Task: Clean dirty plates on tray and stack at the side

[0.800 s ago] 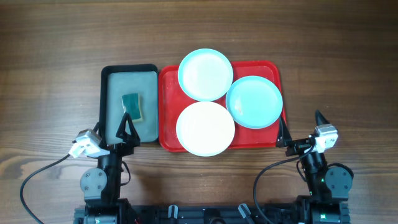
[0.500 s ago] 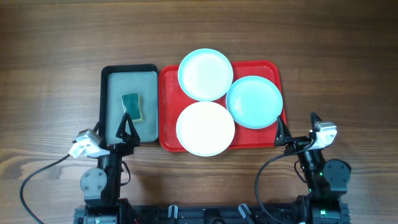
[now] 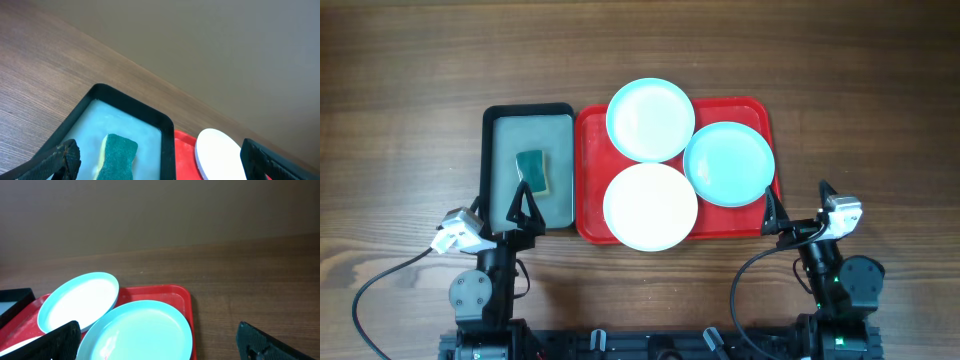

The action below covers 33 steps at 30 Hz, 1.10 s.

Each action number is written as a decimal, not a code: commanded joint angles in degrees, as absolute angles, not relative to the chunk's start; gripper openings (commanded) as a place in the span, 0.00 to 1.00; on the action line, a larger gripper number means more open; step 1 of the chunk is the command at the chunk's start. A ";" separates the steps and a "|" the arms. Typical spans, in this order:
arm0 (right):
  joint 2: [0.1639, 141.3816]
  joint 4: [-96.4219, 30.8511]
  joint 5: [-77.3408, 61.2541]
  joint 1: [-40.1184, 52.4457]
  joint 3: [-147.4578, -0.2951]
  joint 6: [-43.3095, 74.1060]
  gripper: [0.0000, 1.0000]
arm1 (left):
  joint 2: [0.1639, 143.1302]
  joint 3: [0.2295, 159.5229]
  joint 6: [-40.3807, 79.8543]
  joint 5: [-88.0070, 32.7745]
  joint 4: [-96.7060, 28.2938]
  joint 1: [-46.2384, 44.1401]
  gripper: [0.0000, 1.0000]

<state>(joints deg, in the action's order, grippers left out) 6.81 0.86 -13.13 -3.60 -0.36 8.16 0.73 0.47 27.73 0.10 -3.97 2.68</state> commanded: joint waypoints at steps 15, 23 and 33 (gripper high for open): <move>6.81 1.15 -14.06 -2.09 -0.30 9.17 1.00 | 0.38 0.34 26.83 -0.16 -4.29 2.35 1.00; 6.81 1.15 -14.06 -2.09 -0.30 9.17 1.00 | 0.38 0.34 26.83 -0.16 -4.29 2.35 1.00; 6.81 1.15 -14.06 -2.09 -0.30 9.17 1.00 | 0.38 0.34 26.81 -0.16 -4.29 2.35 1.00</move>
<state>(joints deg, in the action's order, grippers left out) 6.81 0.86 -13.13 -2.33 -0.36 8.38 0.73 0.47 27.73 0.12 -3.97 2.68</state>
